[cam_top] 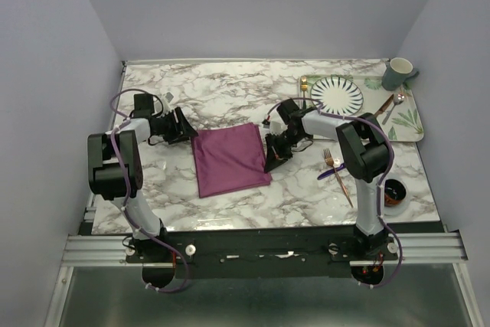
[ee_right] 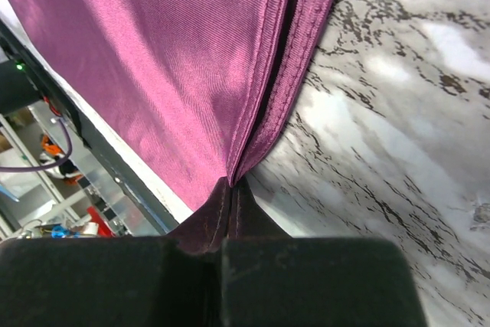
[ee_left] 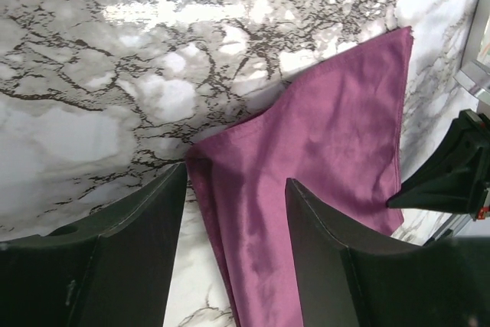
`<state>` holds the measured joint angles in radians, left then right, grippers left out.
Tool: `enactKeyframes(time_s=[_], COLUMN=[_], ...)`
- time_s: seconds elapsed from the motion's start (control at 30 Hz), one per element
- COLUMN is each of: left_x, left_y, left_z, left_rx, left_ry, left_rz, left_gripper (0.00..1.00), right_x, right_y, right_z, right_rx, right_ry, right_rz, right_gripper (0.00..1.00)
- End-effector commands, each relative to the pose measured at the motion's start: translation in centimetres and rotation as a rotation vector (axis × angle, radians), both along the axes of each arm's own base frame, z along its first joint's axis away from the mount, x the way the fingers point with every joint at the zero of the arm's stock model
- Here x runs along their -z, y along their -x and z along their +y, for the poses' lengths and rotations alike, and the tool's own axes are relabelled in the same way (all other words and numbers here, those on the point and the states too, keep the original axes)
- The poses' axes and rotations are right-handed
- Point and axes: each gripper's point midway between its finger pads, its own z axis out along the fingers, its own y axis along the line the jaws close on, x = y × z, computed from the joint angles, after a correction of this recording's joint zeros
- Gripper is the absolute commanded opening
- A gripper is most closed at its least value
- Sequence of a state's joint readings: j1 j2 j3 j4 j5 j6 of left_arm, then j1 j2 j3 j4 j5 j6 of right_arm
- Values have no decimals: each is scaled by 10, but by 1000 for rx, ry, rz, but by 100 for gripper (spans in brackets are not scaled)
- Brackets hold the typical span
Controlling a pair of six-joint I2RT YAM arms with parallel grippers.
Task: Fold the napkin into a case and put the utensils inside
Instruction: Smooth out the lower triangle-folded napkin at the center of the board.
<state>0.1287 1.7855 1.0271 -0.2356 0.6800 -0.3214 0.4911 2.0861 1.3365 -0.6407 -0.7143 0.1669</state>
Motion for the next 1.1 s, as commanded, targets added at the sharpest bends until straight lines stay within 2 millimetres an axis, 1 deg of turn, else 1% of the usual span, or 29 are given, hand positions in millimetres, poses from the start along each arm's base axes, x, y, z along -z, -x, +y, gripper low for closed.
enactKeyframes(time_s=[0.0,0.13,0.33,0.37,0.43,0.53,0.57,0.63,0.67,0.73,0.77,0.8,0.87,0.93,1.0,1.03,1.07], left_x=[13,14,19,19,21,20,19,17,15,12,10,10,10,16,19,20,19], left_y=[-4,-8,-10,-11,-12,-13,-13,-13,-12,-9,-7,-5,5,16,21,25,25], left_z=[3,0,-10,-11,-9,-9,-9,-8,-9,-7,-6,-5,-5,-6,-7,-6,-5], left_rx=[-59,-61,-29,-28,-23,-16,-13,-12,-10,-7,-5,3,9,13,15,9,7], left_ry=[-3,24,46,47,40,34,33,28,28,21,16,6,-2,2,2,-4,-8], left_rz=[32,34,31,29,22,3,-2,-21,-27,-45,-51,-58,-44,-1,8,11,6], left_gripper=[61,57,51,48,46,40,35,29,21,12,3,0,0,0,21,32,45], right_x=[33,33,34,35,35,35,36,35,35,34,34,34,34,34,34,31,31], right_y=[7,9,7,8,7,7,7,7,7,8,9,8,10,6,2,-4,-8], right_z=[-22,-24,-24,-23,-24,-26,-26,-26,-27,-28,-29,-30,-33,-35,-34,-33,-34], right_rx=[-57,-72,-82,-85,-91,-99,-99,-104,-106,-114,-119,-123,-153,-176,-195,-214,-223], right_ry=[147,154,159,160,164,172,173,173,174,178,179,179,185,190,194,190,205], right_rz=[-3,-1,0,1,-2,-1,1,1,-2,-1,-4,-6,-17,-35,-49,-70,-87], right_gripper=[1,1,1,1,1,1,1,1,1,1,1,1,1,1,1,1,1])
